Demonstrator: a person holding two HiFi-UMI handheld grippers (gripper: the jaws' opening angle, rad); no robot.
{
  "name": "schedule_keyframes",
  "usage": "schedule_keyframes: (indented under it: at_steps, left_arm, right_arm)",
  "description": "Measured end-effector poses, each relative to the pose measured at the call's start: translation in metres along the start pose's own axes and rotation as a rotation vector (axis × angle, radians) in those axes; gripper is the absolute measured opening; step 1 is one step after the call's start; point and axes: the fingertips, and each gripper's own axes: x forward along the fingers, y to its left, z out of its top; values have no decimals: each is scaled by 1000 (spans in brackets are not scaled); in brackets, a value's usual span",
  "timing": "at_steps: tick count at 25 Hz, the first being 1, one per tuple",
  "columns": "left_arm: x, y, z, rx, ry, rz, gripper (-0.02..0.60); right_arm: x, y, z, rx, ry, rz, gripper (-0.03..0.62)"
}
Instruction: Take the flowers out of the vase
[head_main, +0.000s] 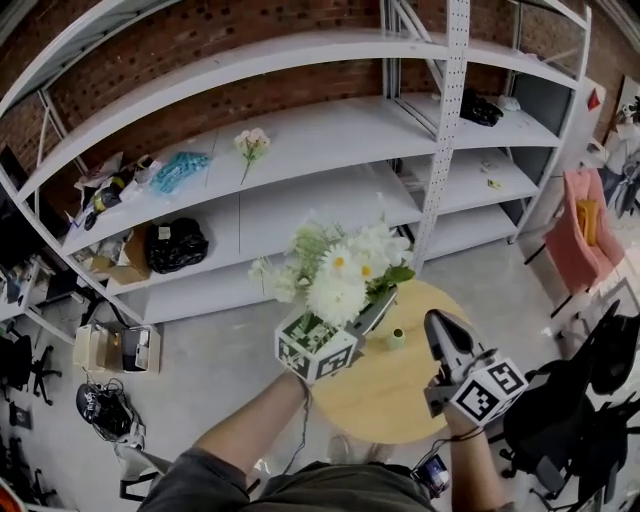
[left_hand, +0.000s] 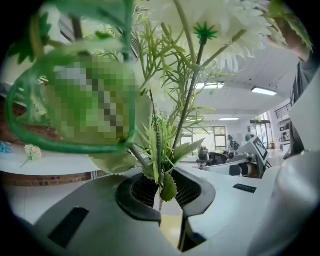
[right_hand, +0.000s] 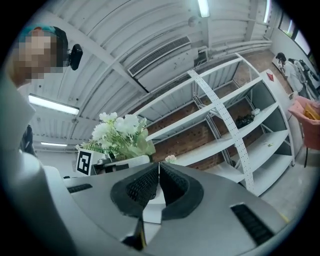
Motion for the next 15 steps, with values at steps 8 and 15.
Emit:
schedule_keyframes:
  at_steps: [8, 15]
  left_arm:
    - [-37, 7, 46, -8, -84, -40, 55]
    - [-48, 4, 56, -17, -124, -78, 54]
  right_arm:
    - [6, 42, 16, -71, -35, -27, 15]
    - [15, 65, 28, -154, -31, -52, 15]
